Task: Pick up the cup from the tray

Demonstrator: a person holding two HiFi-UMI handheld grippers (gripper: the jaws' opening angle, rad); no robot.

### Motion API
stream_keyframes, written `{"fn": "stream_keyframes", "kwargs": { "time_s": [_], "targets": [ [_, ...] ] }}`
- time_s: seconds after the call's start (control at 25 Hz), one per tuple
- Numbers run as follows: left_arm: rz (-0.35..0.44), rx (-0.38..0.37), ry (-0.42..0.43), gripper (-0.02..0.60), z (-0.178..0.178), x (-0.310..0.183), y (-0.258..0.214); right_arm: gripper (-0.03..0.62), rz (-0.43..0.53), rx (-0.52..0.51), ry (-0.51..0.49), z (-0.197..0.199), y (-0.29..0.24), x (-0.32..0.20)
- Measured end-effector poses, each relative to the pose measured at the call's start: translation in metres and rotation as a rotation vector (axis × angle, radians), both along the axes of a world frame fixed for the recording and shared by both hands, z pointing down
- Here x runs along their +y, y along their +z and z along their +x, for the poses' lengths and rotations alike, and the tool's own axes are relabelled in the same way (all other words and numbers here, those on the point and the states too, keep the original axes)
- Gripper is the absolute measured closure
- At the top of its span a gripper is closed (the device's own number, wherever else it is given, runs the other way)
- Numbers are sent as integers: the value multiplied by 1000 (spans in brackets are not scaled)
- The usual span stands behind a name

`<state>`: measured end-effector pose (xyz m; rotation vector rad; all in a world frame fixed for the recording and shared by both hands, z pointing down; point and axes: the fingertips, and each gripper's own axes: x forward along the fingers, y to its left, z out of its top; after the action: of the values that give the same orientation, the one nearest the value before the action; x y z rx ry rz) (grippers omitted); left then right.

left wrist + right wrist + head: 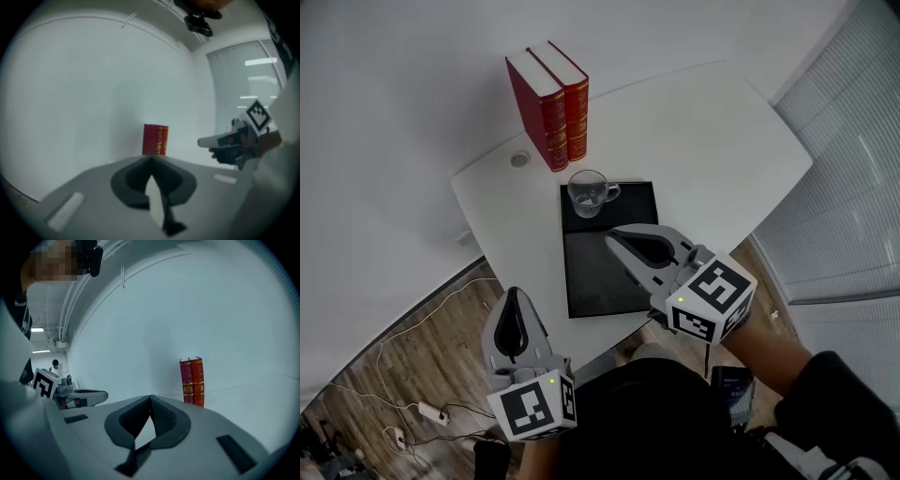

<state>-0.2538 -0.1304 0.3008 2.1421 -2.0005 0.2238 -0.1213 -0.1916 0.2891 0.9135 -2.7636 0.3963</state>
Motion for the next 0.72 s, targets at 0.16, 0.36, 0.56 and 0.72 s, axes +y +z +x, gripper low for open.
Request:
{"fn": "stream_keyframes", "kwargs": {
  "time_s": [0.16,0.36,0.56,0.72],
  "targets": [
    [8,16,32,580,-9,-12,2,580,10,12,31,-7,2,-9],
    [21,26,61,580,-10,-21,2,580,16,24,61,-7,2,-13],
    [15,30,80,580,-10,-28,3,580,4,22,94,-2,10,-17],
    [-6,26,101,578,-8,-31,10,580,-11,35,109,0,26,-17]
  ]
}}
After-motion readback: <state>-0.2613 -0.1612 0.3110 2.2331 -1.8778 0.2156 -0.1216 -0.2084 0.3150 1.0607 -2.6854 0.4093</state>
